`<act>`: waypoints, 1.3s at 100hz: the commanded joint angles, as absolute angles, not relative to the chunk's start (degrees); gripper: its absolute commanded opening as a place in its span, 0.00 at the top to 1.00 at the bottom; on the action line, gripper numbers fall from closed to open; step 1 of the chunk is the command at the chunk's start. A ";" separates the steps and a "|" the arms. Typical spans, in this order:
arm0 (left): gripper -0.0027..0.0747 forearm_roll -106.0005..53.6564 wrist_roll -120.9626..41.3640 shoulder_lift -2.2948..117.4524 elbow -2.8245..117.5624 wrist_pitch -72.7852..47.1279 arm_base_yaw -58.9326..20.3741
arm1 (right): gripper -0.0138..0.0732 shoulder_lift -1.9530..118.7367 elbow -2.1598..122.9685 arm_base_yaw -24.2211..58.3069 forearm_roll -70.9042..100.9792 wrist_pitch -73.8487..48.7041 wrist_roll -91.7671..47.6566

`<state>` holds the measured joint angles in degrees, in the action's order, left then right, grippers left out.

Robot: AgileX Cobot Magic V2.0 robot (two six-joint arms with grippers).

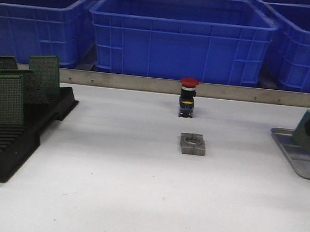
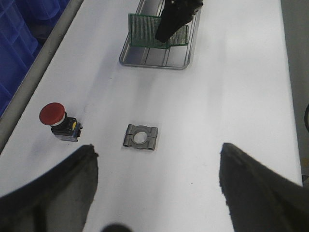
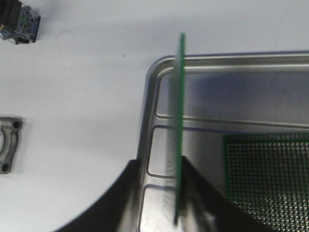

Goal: Place circuit board on tray

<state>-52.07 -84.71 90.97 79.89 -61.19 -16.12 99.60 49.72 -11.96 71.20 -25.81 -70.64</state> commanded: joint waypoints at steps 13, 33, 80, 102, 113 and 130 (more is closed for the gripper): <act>0.33 -55.53 -83.98 88.91 81.84 -60.68 -16.04 | 0.19 97.60 51.56 -12.35 72.99 -25.92 -70.92; 0.33 -55.53 -83.98 88.91 81.84 -60.68 -16.04 | 0.19 97.56 51.56 -12.35 72.63 -25.80 -70.92; 0.35 -52.71 -81.35 85.72 82.00 -53.27 -16.04 | 0.19 87.31 50.81 -12.35 61.96 -24.08 -70.92; 0.79 -38.97 -61.67 81.84 82.00 -49.47 -16.04 | 0.55 77.55 48.87 -12.35 61.40 -25.39 -70.92; 0.99 -36.72 -60.05 80.66 81.88 -51.92 -16.04 | 0.86 73.28 47.94 -12.35 61.40 -28.01 -70.92; 0.99 -36.72 -54.13 78.54 80.92 -50.64 -16.04 | 0.97 66.49 45.86 -12.25 64.26 -28.86 -70.92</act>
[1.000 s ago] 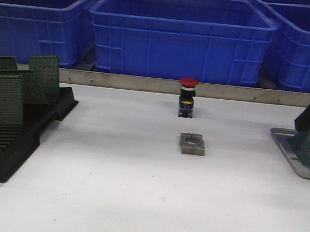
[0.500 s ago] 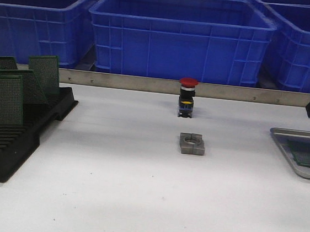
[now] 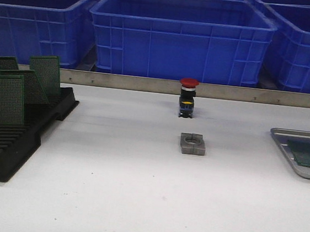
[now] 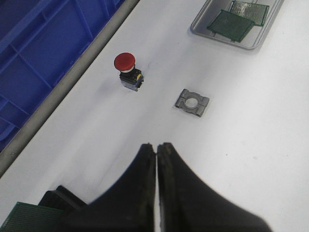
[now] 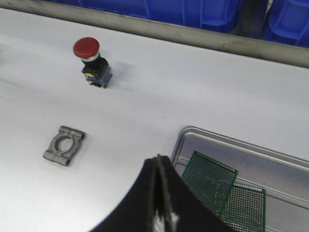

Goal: Place circuit board on tray

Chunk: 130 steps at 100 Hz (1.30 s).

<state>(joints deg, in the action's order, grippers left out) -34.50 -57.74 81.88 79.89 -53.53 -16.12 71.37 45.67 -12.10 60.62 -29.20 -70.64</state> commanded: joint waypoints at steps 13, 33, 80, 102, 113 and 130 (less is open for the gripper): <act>0.99 -36.41 -50.36 75.07 76.50 -43.16 -16.04 | 0.97 60.62 42.58 -12.25 66.51 -24.83 -70.92; 0.99 -33.03 -40.36 66.44 65.43 -25.78 -16.04 | 0.97 51.44 36.00 -10.31 71.22 -14.14 -71.08; 0.99 -34.33 -38.05 39.19 31.93 -0.73 -16.04 | 0.97 29.74 25.15 -1.19 71.22 -9.68 -71.59; 0.99 -34.33 -38.05 24.98 22.21 0.66 -16.04 | 0.97 14.51 18.31 -1.19 71.16 -11.85 -71.59; 0.99 -34.33 -38.05 18.62 18.77 0.66 -16.04 | 0.97 7.77 15.84 -1.19 71.16 -12.79 -71.59; 0.99 -34.33 -38.05 12.26 16.72 0.66 -16.04 | 0.97 2.34 14.61 -1.19 71.16 -12.87 -71.59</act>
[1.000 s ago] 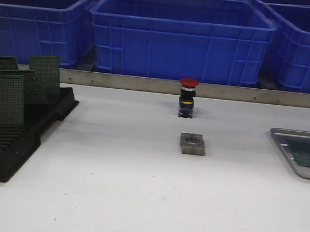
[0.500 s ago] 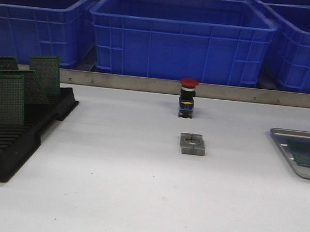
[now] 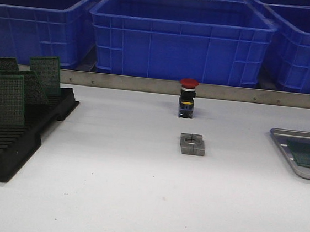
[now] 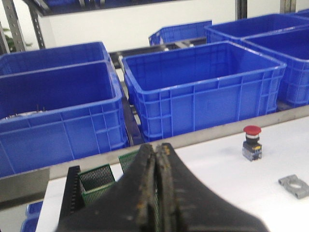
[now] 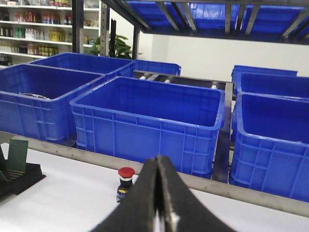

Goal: Place circuit board on tray

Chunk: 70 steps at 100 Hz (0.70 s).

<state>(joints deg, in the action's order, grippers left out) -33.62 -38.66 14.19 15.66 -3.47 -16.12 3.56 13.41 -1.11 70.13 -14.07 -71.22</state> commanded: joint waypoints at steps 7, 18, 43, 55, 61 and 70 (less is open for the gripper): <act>0.99 -34.33 -38.05 11.46 16.62 0.66 -16.04 | 0.97 2.20 14.61 -1.19 71.16 -12.90 -71.59; 0.99 -34.33 -38.05 11.46 16.62 0.77 -16.04 | 0.97 2.31 14.61 -1.19 71.16 -13.02 -71.59; 0.99 -34.33 -38.05 11.46 16.62 0.77 -16.04 | 0.97 2.31 14.61 -1.19 71.16 -13.15 -71.59; 0.99 -34.33 -38.05 11.46 16.62 0.77 -16.04 | 0.97 2.31 14.61 -1.19 71.16 -13.15 -71.59; 0.99 -34.33 -38.05 11.46 16.62 0.77 -16.04 | 0.97 2.31 14.61 -1.19 71.16 -13.15 -71.59; 0.99 -34.33 -38.05 11.46 16.62 0.77 -16.04 | 0.97 2.31 14.61 -1.19 71.22 -13.15 -71.59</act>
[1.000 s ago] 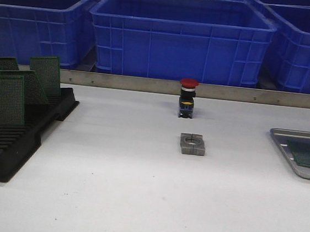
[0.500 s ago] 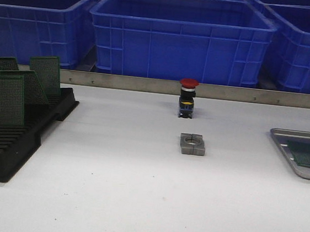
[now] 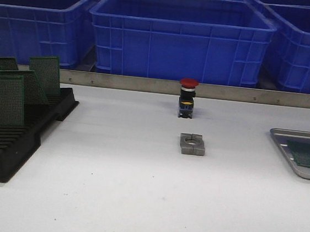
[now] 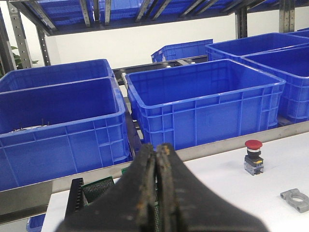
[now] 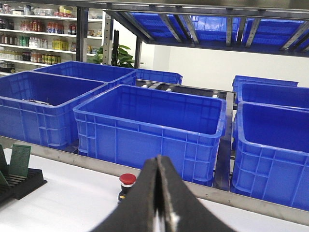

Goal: Place circuit board on tray

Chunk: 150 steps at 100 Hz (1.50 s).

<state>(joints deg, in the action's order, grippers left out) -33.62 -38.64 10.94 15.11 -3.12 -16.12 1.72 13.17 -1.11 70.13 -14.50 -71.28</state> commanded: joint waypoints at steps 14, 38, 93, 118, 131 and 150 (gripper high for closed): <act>0.99 -32.44 -37.44 11.46 15.85 2.19 -16.04 | 0.97 2.31 14.61 -1.19 71.21 -13.20 -71.59; 0.99 0.33 0.00 6.17 8.68 5.78 -9.00 | 0.97 2.31 14.61 -1.19 71.21 -13.40 -71.59; 0.99 2.16 5.60 -2.07 -2.82 -8.82 -1.99 | 0.97 2.39 14.61 -1.19 71.21 -15.01 -71.59; 0.99 2.14 5.60 -2.07 -2.82 -6.83 -2.50 | 0.97 2.39 14.61 -1.19 71.21 -15.14 -71.59; 0.99 2.14 5.60 -2.07 -2.82 -6.83 -2.50 | 0.97 2.39 14.61 -1.19 71.21 -15.20 -71.59; 0.99 2.14 5.60 -2.07 -2.82 -6.83 -2.50 | 0.97 2.39 14.61 -1.19 71.21 -15.33 -71.59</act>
